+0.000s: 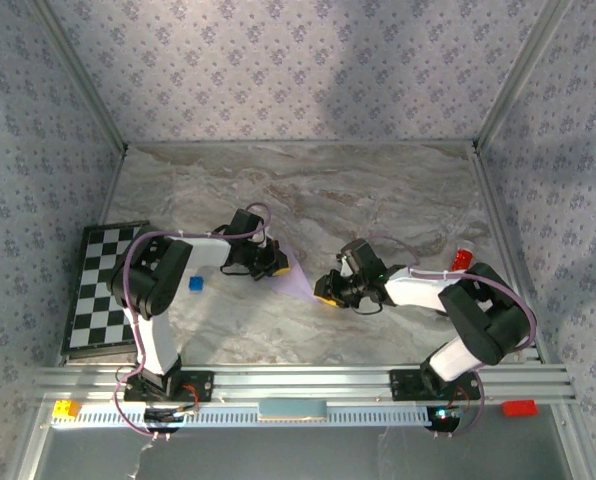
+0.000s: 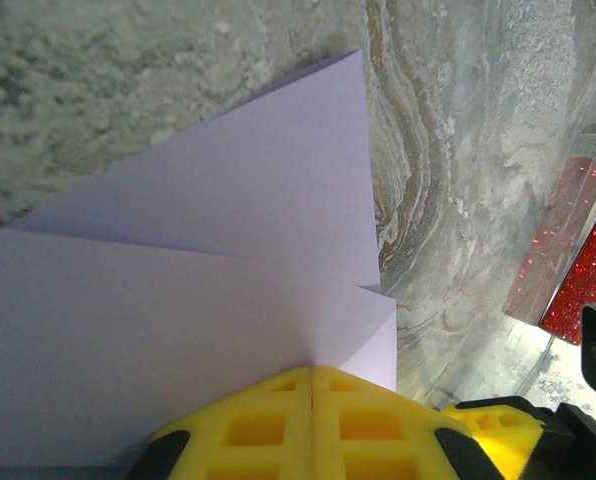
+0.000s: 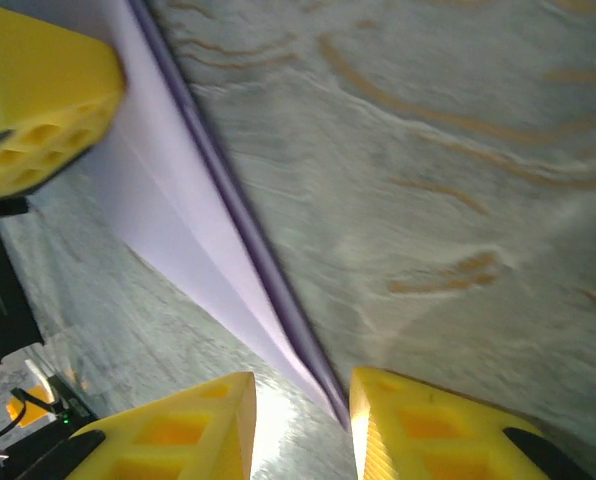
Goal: Fold a paper plane with a square sheet of paper (pick it up from the middle)
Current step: Turn over the paper at the center of the table.
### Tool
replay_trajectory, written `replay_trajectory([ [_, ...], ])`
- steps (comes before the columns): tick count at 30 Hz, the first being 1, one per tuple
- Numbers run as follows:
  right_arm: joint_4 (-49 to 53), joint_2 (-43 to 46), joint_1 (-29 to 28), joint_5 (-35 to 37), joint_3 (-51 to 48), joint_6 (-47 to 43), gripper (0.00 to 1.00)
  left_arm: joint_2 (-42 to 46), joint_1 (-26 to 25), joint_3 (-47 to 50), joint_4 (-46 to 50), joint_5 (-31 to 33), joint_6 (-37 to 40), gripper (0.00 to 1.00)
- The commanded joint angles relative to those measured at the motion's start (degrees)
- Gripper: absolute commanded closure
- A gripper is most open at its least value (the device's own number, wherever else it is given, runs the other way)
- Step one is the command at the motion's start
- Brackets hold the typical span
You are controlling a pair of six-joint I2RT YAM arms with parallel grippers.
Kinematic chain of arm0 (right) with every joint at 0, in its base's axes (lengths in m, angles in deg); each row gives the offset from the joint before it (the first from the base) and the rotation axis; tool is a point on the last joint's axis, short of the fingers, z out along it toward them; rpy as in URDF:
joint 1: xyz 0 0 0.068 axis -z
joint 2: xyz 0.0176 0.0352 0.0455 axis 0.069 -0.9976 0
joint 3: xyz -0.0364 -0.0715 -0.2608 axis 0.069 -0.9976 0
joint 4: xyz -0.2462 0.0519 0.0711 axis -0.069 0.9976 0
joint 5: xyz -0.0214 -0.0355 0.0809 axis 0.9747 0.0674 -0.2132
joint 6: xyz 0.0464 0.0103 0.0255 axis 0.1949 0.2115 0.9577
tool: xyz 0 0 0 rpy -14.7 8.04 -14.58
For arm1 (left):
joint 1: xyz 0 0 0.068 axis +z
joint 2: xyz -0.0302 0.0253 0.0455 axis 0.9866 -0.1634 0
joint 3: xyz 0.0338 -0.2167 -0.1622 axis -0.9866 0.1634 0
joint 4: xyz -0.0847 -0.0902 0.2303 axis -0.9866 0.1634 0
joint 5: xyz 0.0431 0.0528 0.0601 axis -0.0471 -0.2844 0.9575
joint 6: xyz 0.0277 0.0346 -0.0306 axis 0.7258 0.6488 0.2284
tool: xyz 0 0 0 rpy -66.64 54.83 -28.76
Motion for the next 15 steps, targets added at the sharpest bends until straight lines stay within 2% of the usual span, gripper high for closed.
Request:
replay_trajectory([
  [1, 2.6, 1.2, -0.4, 0.5, -1.6, 0.4, 0.68, -1.1, 0.4, 0.6, 2.2, -0.8, -0.3, 1.00],
  [6, -3.7, 1.1, -0.7, -3.8, -2.9, 2.1, 0.70, -1.3, 0.4, 0.8, 1.8, -0.8, -0.6, 1.00],
  [15, -6.2, -1.4, -0.4, -5.3, -1.4, 2.3, 0.70, -1.6, 0.4, 1.1, 1.1, -0.9, -1.2, 1.00],
])
